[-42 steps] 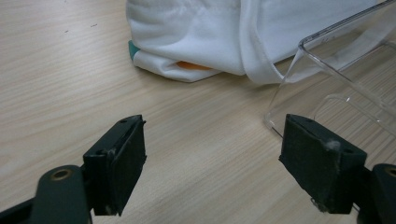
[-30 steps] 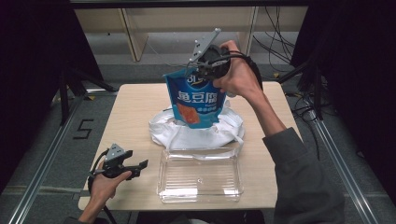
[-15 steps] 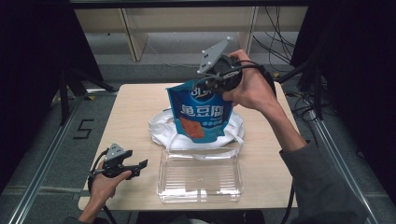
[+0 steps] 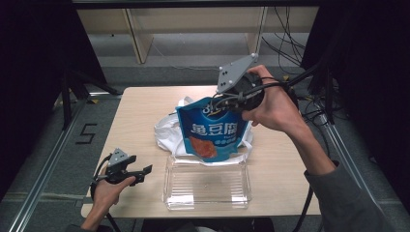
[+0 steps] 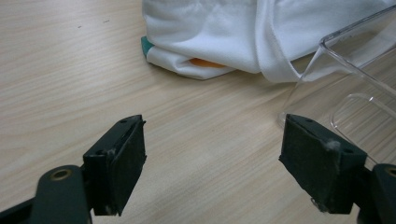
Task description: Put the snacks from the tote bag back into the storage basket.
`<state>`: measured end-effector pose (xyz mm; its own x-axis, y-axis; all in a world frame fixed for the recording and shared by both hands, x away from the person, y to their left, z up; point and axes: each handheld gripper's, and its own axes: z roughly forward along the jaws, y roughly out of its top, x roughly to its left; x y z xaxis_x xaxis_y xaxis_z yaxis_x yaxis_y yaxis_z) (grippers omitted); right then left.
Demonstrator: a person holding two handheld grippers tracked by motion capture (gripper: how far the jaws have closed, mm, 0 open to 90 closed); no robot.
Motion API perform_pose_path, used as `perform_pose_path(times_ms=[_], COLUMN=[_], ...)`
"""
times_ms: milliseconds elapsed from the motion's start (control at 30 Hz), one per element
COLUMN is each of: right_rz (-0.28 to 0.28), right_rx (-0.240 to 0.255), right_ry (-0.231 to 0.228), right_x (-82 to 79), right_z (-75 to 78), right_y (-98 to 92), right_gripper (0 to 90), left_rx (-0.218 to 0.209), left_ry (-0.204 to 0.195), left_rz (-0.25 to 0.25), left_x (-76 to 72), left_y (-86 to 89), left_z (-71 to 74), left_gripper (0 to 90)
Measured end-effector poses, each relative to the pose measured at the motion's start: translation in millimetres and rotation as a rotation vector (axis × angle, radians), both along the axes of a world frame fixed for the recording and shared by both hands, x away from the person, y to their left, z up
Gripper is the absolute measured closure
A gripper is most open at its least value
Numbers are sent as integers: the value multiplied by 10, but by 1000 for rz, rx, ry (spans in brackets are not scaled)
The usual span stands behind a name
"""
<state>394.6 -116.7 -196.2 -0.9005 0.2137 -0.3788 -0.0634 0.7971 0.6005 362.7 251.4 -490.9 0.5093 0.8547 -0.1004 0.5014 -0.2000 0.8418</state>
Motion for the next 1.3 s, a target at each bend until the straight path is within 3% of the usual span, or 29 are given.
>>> perform_pose_path(times_ms=[100, 167, 200, 367, 433, 600, 700, 767, 800, 833, 1033, 1100, 1300], right_rz=[29, 44, 58, 59, 78, 89, 114, 115, 83, 112, 113, 105, 116], right_rx=[-9, -9, -13, -15, -17, -15, -18, -18, -17, -16, -21, -18, -20], right_ry=[-4, 19, 19, 48, 38, 86, 83, 91, 116, 100, 123, 149, 155], right_x=[-37, -81, -93, -143, -140, -184, -172, -168, -187, -160, -129, -120, -34], right_z=[-20, -29, -35, -83, -101, -196, -242, -287, -315, -336, -441, -499, -636], right_y=[-5, -9, -8, 5, 14, 36, 52, 57, 57, 65, 81, 84, 115], right_gripper=[900, 900, 900, 900, 900, 900, 900, 900, 900, 900, 900, 900, 900], left_rx=[4, 1, 11, 11, 12, 19, 18, 9, 9, 12, 16, 14, 19], left_ry=[12, 26, 5, 1, 1, -2, 4, 5, 9, 10, 3, 6, 6], left_rz=[-3, 22, -2, 3, 1, -4, -4, 1, 2, 0, -1, 4, -1], left_x=[-1, -17, 12, 8, 10, 10, 7, 10, 7, 3, 7, 15, 13], left_y=[21, 16, 17, 14, 17, 24, 31, 23, 24, 27, 21, 17, 14], left_z=[-5, 4, 7, 6, 8, 10, 4, 3, 0, -4, -2, 0, 3], left_gripper=[215, 215, 215, 215, 215, 215, 215, 215, 215, 215, 215, 215, 215])
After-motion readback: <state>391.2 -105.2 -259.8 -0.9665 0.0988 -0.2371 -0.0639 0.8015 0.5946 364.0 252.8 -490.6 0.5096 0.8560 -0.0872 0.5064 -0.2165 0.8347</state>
